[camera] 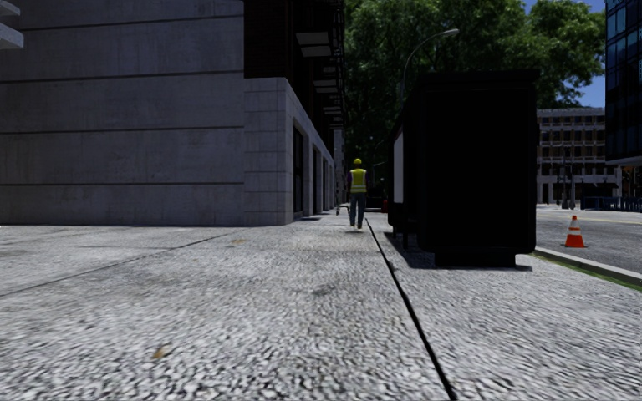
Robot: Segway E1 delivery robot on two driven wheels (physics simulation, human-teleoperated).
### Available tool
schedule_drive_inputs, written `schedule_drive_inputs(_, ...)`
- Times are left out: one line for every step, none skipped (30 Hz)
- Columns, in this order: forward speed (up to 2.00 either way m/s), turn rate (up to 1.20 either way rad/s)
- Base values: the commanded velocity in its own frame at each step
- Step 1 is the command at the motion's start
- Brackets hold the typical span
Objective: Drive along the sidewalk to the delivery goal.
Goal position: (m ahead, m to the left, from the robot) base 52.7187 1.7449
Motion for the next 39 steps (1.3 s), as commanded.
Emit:
schedule_drive_inputs(2.00, 0.15)
schedule_drive_inputs(2.00, 0.05)
schedule_drive_inputs(2.00, 0.05)
schedule_drive_inputs(2.00, 0.00)
schedule_drive_inputs(2.00, 0.00)
schedule_drive_inputs(2.00, 0.00)
schedule_drive_inputs(2.00, 0.00)
schedule_drive_inputs(2.00, 0.00)
schedule_drive_inputs(2.00, 0.00)
schedule_drive_inputs(2.00, 0.00)
schedule_drive_inputs(2.00, 0.00)
schedule_drive_inputs(2.00, 0.00)
schedule_drive_inputs(2.00, 0.00)
schedule_drive_inputs(2.00, 0.00)
schedule_drive_inputs(2.00, 0.00)
schedule_drive_inputs(2.00, 0.00)
schedule_drive_inputs(2.00, 0.00)
schedule_drive_inputs(2.00, 0.00)
schedule_drive_inputs(2.00, 0.00)
schedule_drive_inputs(2.00, 0.00)
schedule_drive_inputs(2.00, 0.00)
schedule_drive_inputs(2.00, 0.00)
schedule_drive_inputs(2.00, 0.00)
schedule_drive_inputs(2.00, 0.00)
schedule_drive_inputs(2.00, 0.00)
schedule_drive_inputs(2.00, 0.00)
schedule_drive_inputs(2.00, 0.00)
schedule_drive_inputs(2.00, 0.00)
schedule_drive_inputs(2.00, 0.00)
schedule_drive_inputs(2.00, 0.00)
schedule_drive_inputs(2.00, 0.00)
schedule_drive_inputs(2.00, 0.00)
schedule_drive_inputs(2.00, 0.00)
schedule_drive_inputs(2.00, 0.00)
schedule_drive_inputs(2.00, 0.00)
schedule_drive_inputs(2.00, 0.00)
schedule_drive_inputs(2.00, 0.00)
schedule_drive_inputs(2.00, 0.00)
schedule_drive_inputs(2.00, 0.00)
